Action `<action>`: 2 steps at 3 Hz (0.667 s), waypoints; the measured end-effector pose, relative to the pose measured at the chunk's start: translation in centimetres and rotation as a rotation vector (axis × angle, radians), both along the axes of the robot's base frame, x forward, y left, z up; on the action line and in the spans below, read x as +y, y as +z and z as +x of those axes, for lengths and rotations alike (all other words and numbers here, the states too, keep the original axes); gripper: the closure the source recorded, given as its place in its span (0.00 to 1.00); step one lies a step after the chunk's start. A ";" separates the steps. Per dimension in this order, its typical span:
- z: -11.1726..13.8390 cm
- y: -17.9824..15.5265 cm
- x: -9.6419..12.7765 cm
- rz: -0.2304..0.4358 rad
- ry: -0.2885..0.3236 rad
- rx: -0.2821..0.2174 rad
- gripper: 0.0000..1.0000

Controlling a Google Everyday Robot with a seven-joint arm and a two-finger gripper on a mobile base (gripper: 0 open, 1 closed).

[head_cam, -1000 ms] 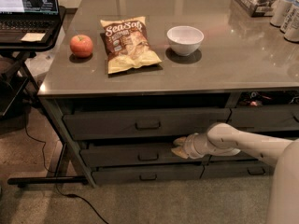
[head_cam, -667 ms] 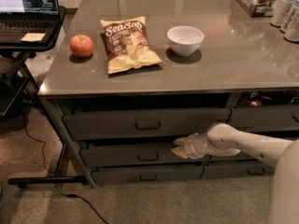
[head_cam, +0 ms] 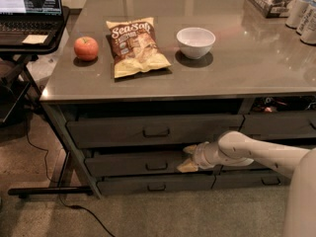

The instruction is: Open middle drawer

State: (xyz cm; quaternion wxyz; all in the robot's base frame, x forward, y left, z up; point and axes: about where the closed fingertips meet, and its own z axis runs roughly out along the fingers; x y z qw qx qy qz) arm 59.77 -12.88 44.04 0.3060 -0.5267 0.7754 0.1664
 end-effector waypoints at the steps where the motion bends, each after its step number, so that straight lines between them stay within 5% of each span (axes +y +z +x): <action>1: -2.3 -1.3 1.3 0.020 -0.039 0.001 0.00; 2: -4.7 -2.3 2.9 0.061 -0.080 0.019 0.00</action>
Offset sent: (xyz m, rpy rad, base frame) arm -0.1778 0.0936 -0.1074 0.1463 0.0144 -0.3144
